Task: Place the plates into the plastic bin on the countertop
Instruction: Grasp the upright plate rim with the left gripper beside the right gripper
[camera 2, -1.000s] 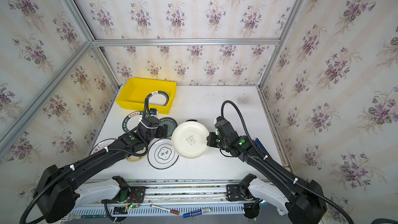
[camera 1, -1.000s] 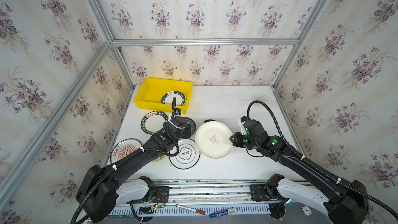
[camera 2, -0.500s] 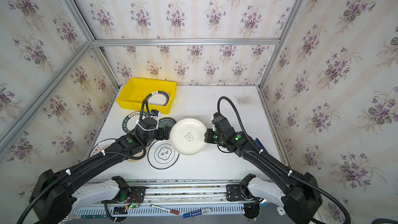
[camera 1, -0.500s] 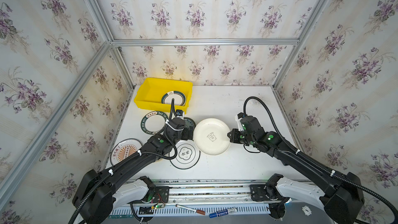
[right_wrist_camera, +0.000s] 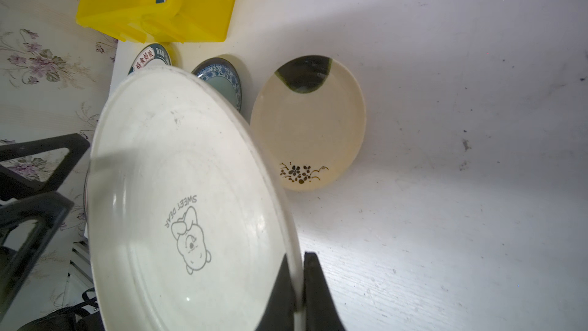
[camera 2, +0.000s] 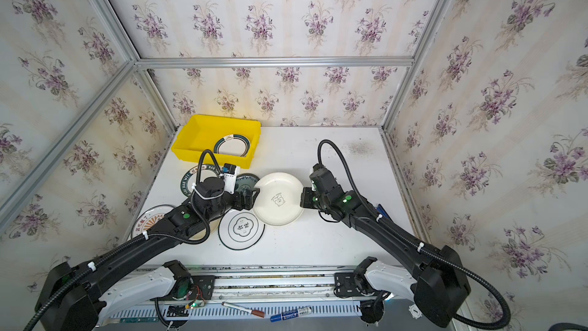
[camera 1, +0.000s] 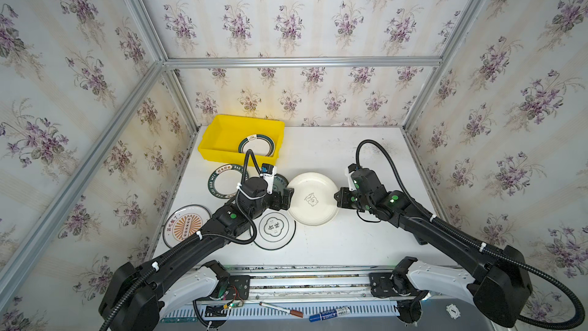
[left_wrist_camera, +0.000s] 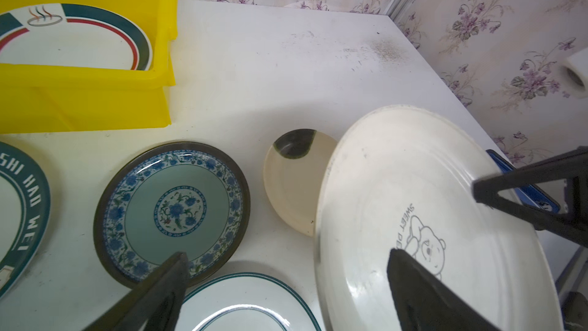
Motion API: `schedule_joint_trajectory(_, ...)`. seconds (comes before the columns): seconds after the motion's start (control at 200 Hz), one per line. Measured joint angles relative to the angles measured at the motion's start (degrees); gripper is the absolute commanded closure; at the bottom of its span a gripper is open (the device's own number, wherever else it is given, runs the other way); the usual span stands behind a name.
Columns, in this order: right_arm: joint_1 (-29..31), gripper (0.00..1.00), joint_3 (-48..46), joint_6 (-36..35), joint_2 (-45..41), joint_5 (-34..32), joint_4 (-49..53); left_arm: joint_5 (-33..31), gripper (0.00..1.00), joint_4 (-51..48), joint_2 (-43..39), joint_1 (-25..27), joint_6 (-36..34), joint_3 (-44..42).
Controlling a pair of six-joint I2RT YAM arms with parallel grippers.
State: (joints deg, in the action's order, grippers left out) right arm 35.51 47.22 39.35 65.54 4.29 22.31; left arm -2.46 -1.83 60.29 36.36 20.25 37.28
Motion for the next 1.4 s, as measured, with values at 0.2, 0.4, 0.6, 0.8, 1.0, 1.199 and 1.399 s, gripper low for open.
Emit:
schedule_joint_trajectory(0.2,0.0,1.0,0.0,0.0,0.5,1.0,-2.1,3.3,0.17,1.4,1.3,0.0,0.7,0.0)
schedule_joint_trajectory(0.4,0.0,1.0,-0.2,0.3,0.5,1.8,-3.9,5.6,0.43,2.7,1.4,0.0,0.9,-0.4)
schedule_joint_trajectory(0.6,0.0,1.0,-1.9,0.3,-0.4,2.0,-5.9,6.8,0.67,3.6,1.2,0.0,1.3,-0.8)
schedule_joint_trajectory(0.8,0.1,1.0,-3.2,0.9,-1.1,2.3,-7.2,7.1,0.74,4.4,2.0,-0.1,2.4,-1.0)
schedule_joint_trajectory(1.0,0.1,1.0,-5.4,0.7,-3.4,1.7,-8.0,6.7,0.86,5.2,3.8,-0.2,4.0,-0.6)
schedule_joint_trajectory(1.199,0.1,0.98,-5.9,0.3,-3.9,1.3,-7.9,6.8,0.98,6.3,4.9,-0.2,4.8,-0.2)
schedule_joint_trajectory(1.399,0.2,0.81,-7.7,0.3,-4.5,1.8,-9.0,6.8,1.0,6.6,5.5,-0.2,4.7,-0.2)
